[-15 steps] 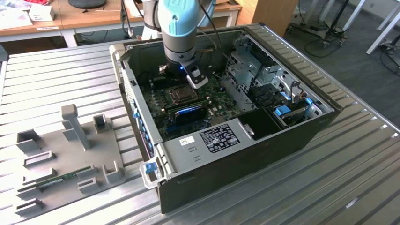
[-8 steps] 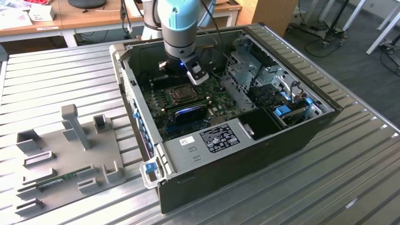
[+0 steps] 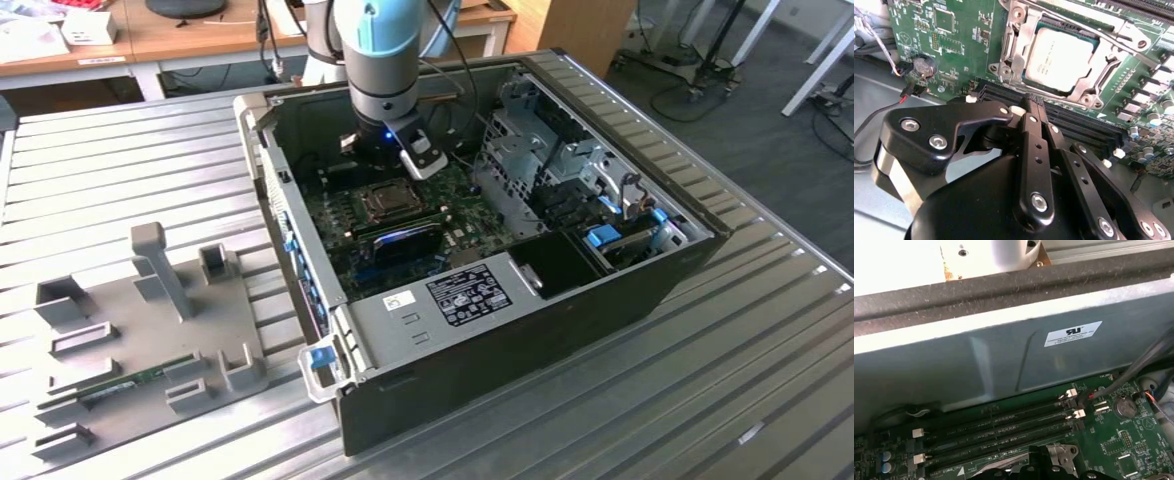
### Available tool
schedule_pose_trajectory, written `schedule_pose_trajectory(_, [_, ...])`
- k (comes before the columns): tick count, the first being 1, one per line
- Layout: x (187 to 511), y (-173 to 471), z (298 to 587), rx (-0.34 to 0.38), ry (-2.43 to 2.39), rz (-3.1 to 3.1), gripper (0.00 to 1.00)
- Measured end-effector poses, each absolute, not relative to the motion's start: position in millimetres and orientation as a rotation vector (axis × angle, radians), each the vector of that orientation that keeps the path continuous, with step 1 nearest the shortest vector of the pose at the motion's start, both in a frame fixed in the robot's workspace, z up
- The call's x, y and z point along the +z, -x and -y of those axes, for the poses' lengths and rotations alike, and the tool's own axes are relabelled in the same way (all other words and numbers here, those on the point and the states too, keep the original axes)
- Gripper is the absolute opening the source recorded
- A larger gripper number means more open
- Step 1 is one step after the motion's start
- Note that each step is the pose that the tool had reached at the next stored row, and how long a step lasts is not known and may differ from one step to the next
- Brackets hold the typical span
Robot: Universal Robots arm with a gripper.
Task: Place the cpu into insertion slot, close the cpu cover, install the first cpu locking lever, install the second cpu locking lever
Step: 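Install the first cpu locking lever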
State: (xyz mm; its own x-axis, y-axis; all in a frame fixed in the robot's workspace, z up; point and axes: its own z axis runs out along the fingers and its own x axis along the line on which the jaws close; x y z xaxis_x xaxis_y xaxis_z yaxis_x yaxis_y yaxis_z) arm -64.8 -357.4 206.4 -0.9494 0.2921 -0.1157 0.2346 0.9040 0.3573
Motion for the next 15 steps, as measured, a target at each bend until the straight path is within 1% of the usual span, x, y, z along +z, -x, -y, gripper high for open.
schedule_pose_trajectory(2, [206.4,64.9,357.4,0.511,-0.404,-2.902,0.10])
schedule_pose_trajectory(4, [206.5,64.9,357.4,0.485,-0.403,-2.909,0.10])
schedule_pose_trajectory(12, [206.5,64.7,357.4,0.322,-0.412,-2.986,0.10])
schedule_pose_trajectory(13, [206.6,64.6,357.4,0.306,-0.413,-2.995,0.10])
schedule_pose_trajectory(15, [206.5,64.5,357.4,0.301,-0.414,-2.999,0.10])
